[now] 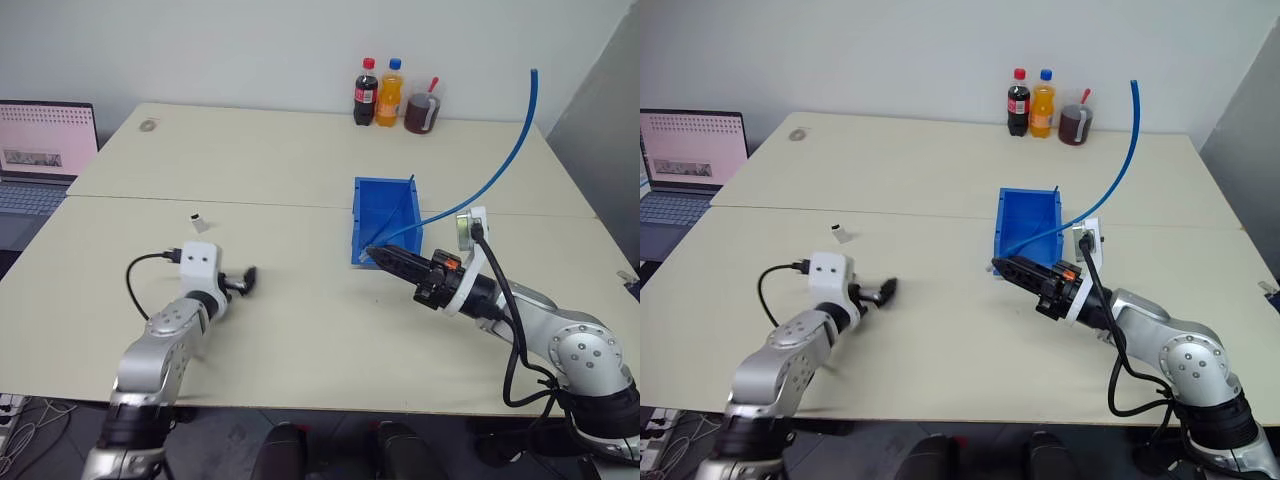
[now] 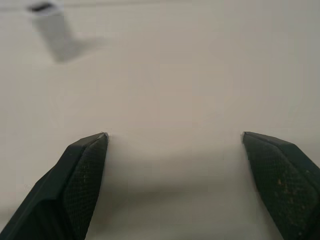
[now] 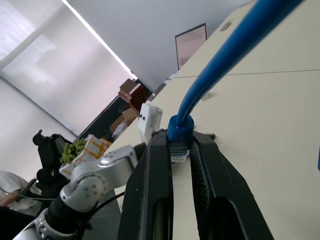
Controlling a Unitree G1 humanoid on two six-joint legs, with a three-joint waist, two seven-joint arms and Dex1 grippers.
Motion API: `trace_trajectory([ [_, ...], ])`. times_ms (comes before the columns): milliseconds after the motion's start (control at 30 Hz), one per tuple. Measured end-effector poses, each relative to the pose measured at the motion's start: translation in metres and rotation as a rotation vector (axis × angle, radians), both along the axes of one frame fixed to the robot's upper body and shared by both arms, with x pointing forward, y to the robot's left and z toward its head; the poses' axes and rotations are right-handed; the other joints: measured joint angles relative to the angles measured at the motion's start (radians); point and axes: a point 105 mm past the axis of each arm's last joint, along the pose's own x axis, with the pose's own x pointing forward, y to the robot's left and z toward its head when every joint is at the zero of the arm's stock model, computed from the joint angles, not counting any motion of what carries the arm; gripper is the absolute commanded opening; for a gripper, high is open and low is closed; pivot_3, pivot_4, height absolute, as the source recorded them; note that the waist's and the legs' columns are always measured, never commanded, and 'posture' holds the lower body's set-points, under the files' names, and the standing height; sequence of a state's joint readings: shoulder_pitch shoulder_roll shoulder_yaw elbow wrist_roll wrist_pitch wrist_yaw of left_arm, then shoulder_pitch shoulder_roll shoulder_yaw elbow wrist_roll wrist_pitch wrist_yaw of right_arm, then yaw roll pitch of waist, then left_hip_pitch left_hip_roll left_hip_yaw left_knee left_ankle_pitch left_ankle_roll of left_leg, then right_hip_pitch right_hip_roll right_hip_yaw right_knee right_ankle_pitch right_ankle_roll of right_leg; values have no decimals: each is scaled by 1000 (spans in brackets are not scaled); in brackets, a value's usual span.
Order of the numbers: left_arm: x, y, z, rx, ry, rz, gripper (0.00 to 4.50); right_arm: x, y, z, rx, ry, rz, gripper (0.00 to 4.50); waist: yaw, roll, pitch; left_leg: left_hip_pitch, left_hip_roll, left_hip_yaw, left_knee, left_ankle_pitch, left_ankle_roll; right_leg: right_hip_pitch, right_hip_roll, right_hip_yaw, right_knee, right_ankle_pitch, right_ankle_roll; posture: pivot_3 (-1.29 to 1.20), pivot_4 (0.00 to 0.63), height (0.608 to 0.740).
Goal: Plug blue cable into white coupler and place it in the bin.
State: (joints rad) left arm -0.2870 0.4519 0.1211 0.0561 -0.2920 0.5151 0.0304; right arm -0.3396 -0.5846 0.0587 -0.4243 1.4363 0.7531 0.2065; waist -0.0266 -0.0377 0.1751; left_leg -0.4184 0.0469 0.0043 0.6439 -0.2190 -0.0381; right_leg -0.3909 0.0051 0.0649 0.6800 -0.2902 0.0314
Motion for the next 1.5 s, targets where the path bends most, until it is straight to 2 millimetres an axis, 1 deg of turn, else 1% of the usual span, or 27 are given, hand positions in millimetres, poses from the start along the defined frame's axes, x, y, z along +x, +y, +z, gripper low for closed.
trace_trajectory([
  [67, 10, 16, 2, 22, -28, 98, 4490, 2, -1, -1, -6, -5, -14, 214, -2, 0, 0, 0, 0, 1, 0, 0, 0, 0, 2, 1, 0, 0, 0, 0, 150, 740],
  [100, 13, 18, 3, 23, -34, 113, 4490, 3, -2, -1, -7, -7, -19, 214, -2, 0, 0, 0, 0, 1, 0, 0, 0, 0, 1, 1, 0, 0, 0, 0, 150, 740],
  [133, 19, 23, 4, 15, -56, 144, 4490, 4, -2, -2, -8, -10, -30, 214, -2, 0, 0, -1, 0, 1, 0, 0, 0, 0, 1, 1, -1, 1, -1, 0, 150, 740],
  [200, 24, 24, 3, 2, -65, 151, 4490, 6, -4, -2, -7, -12, -46, 214, -1, 0, 0, -1, -1, 1, -1, 0, 0, 0, 1, 1, -1, 1, -2, 0, 150, 740],
  [333, 42, 27, 4, -25, -87, 175, 4490, 10, -8, 0, -6, -19, -83, 214, -1, 0, 0, 0, -1, 3, 0, 0, 0, 1, 1, -1, 0, 2, 0, 0, 150, 740],
  [533, 61, 21, 4, -83, -114, 179, 4490, 16, -17, -1, -31, -16, -159, 214, 3, -1, 0, 0, -1, 6, 0, 0, 0, 1, 1, -3, -1, 2, 1, 0, 150, 740],
  [700, 71, 17, 5, -101, -115, 175, 4490, 17, -19, -2, -37, -10, -172, 214, 3, -1, 0, 0, -1, 7, 0, 0, 0, 1, 1, -3, -1, 2, 2, 0, 150, 740],
  [833, 76, 14, 6, -118, -115, 177, 4490, 19, -22, 0, -31, -10, -194, 214, 3, -1, 0, -1, -1, 7, 0, 0, 0, 1, 1, -4, -1, 2, 2, 0, 150, 740],
  [1033, 78, 16, 6, -100, -120, 205, 4490, 21, -23, 0, -26, 1, -215, 214, 1, -1, 0, 0, -1, 7, 0, 0, 0, 1, 1, -4, -1, 2, 2, 0, 150, 740],
  [1067, 78, 16, 6, -96, -121, 210, 4136, 21, -23, -1, -25, 3, -217, 214, 0, -1, 0, 0, -1, 7, 0, 0, 0, 1, 1, -4, -1, 2, 2, 0, 150, 740],
  [1100, 78, 17, 6, -93, -122, 215, 4044, 21, -23, -1, -24, 4, -219, 214, 0, -1, 0, 0, -1, 7, 0, 0, 0, 1, 1, -4, -1, 2, 2, 0, 150, 740],
  [1200, 78, 20, 6, -89, -125, 226, 3436, 23, -23, -2, -28, 5, -231, 214, -2, -1, 0, 0, -1, 7, 0, 0, 0, 1, 2, -4, -1, 2, 2, 0, 150, 740],
  [1233, 78, 20, 6, -87, -124, 227, 3343, 23, -24, -2, -29, 5, -237, 214, -4, -1, 0, 0, -1, 7, 0, 0, 0, 1, 2, -4, -1, 2, 2, 0, 150, 740],
  [1267, 78, 20, 7, -86, -124, 227, 2986, 24, -25, -3, -28, 6, -243, 214, -5, -1, 0, 0, -1, 7, 0, 0, 0, 1, 2, -4, -1, 2, 2, 0, 150, 740],
  [1333, 79, 20, 7, -82, -124, 226, 2797, 25, -26, -3, -29, 5, -255, 214, -5, -1, 0, 0, -1, 7, 0, 0, 0, 0, 2, -4, -1, 2, 2, 0, 150, 740],
  [1367, 79, 20, 7, -83, -121, 225, 2448, 25, -27, -2, -28, 4, -263, 214, -5, -1, 0, 0, -1, 7, 0, 0, 0, 0, 2, -4, -1, 2, 2, 0, 150, 740],
  [1500, 80, 19, 7, -80, -118, 222, 1572, 28, -31, -2, -39, -3, -288, 214, -5, -1, 0, 0, -1, 8, 0, 0, 0, 0, 2, -3, -1, 2, 2, 0, 150, 740],
])
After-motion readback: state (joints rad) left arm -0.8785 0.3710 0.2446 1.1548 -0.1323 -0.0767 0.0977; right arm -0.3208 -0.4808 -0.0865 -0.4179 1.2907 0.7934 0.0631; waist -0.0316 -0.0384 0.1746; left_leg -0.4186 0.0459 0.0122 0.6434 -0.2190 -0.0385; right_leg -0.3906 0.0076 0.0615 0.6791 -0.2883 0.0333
